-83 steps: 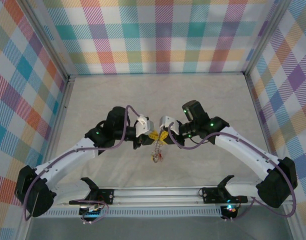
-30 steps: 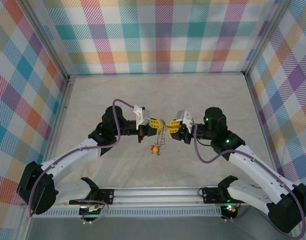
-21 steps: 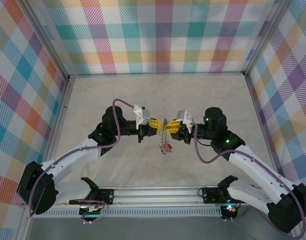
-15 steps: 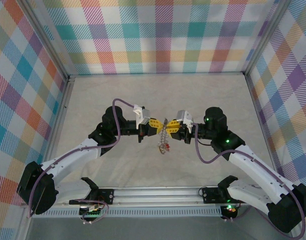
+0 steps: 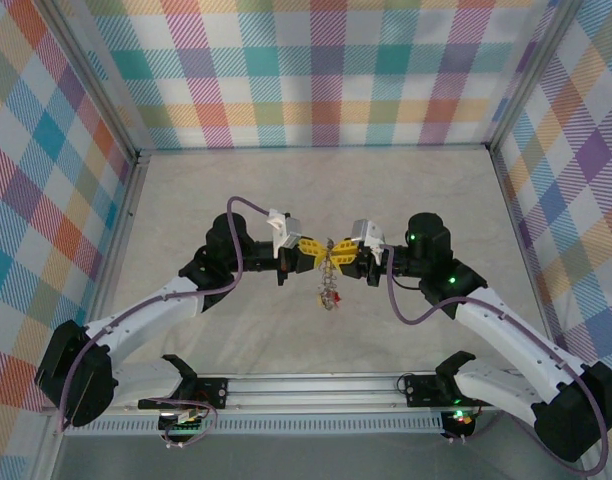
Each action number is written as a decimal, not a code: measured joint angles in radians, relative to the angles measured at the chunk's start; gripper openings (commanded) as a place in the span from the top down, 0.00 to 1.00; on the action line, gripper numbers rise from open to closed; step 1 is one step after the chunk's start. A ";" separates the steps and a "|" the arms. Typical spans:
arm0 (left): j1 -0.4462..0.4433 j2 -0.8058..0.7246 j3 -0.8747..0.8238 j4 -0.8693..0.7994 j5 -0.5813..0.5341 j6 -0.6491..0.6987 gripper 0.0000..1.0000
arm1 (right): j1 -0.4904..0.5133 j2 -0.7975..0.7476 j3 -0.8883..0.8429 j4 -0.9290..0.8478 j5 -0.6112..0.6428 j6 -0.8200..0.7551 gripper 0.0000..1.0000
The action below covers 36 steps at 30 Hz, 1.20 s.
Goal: Put the keys on the keyring
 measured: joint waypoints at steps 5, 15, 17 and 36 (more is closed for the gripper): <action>0.002 0.019 0.000 0.005 -0.007 -0.004 1.00 | -0.005 0.024 0.000 -0.001 -0.003 0.000 0.90; 0.002 0.023 -0.023 0.095 -0.017 -0.021 1.00 | -0.006 0.071 -0.002 0.038 -0.023 0.027 0.78; 0.002 0.024 -0.035 0.109 -0.024 -0.023 1.00 | -0.008 0.088 -0.002 0.037 -0.036 0.034 0.79; 0.002 0.058 -0.041 0.186 -0.016 -0.024 1.00 | -0.033 0.087 0.002 0.005 -0.075 0.036 0.75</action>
